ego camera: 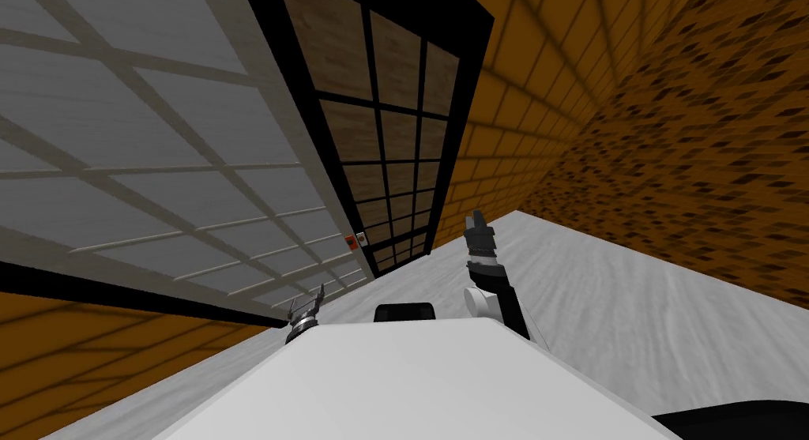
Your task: Pull the door open
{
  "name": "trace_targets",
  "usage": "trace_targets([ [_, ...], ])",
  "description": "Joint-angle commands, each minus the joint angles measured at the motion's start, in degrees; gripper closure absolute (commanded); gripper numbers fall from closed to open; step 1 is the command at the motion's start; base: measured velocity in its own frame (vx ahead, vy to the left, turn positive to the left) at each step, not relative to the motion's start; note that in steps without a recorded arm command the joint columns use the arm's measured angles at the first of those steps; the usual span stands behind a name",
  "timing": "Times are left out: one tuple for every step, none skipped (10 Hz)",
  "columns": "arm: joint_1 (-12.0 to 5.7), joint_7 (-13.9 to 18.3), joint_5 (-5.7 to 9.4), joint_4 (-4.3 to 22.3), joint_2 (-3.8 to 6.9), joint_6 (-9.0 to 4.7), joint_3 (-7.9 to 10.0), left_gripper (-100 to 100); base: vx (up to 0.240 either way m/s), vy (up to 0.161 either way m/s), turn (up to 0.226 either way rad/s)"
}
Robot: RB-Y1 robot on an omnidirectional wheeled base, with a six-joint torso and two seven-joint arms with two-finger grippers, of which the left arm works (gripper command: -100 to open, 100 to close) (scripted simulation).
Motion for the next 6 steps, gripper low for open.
trace_targets([
  [-1.61, -0.37, -0.03, 0.48, -0.23, -0.25, -0.23, -100, 0.14, 0.031, -0.097],
  [-2.77, -0.45, -0.14, 0.31, -0.62, -0.34, -0.64, -100, 0.175, 0.019, -0.159],
  [-3.55, -0.5, -0.22, 0.21, -0.88, -0.39, -0.92, -100, 0.196, 0.065, -0.121],
  [-4.72, -0.58, -0.34, 0.04, -1.27, -0.48, -1.35, -100, 0.197, 0.078, -0.137],
  [-5.53, -0.6, -0.46, -0.13, -1.52, -0.54, -1.73, -100, 0.215, 0.07, -0.147],
  [-5.53, -0.6, -0.46, -0.13, -1.52, -0.54, -1.73, -100, 0.153, 0.009, -0.048],
])
